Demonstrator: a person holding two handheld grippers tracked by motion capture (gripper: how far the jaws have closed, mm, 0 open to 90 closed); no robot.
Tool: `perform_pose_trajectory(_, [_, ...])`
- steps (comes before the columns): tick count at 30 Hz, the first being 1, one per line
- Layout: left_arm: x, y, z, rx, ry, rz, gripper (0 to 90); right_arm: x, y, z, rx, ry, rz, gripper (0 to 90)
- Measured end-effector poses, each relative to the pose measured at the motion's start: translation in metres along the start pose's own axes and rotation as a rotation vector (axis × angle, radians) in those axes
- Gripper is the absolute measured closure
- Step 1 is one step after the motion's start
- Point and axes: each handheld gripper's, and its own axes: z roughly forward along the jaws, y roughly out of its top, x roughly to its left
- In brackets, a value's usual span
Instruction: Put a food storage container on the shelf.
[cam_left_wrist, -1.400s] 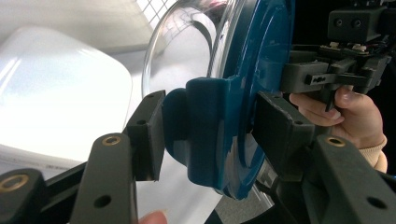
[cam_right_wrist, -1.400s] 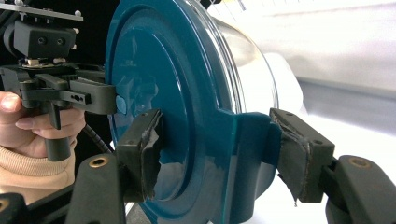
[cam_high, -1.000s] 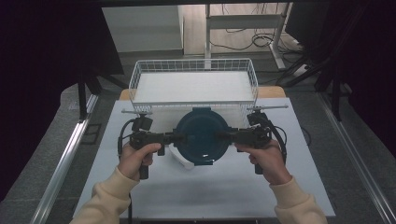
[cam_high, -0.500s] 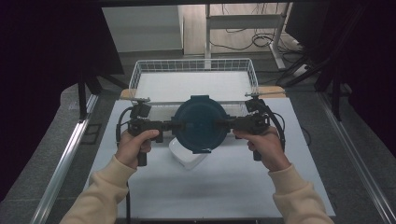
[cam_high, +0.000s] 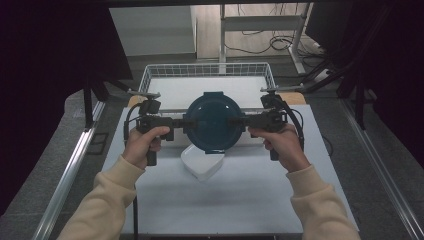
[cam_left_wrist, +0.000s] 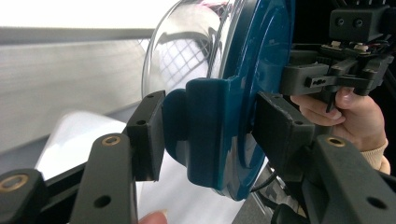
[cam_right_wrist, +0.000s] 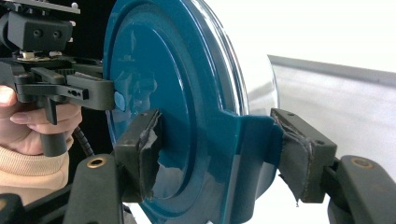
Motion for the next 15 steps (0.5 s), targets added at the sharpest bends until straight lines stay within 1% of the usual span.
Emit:
perform_pose_trajectory(2, [0.0, 0.001, 0.0, 0.001, -0.002, -0.003, 46.4, 0.0, 0.002, 0.0, 0.001, -0.001, -0.002, 36.0])
perform_pose_trajectory(8, [0.002, 0.013, -0.001, 0.008, -0.007, 0.003, 46.2, 0.001, 0.013, 0.0, -0.001, -0.008, -0.006, 36.0])
perform_pose_trajectory(10, [0.002, 0.014, -0.001, 0.006, -0.009, 0.0, 46.2, 0.001, 0.014, 0.0, -0.002, -0.009, -0.007, 36.0])
perform_pose_trajectory(15, [0.007, 0.021, -0.001, 0.011, -0.013, -0.003, 46.2, 0.0, 0.022, 0.002, 0.005, -0.017, -0.008, 35.9])
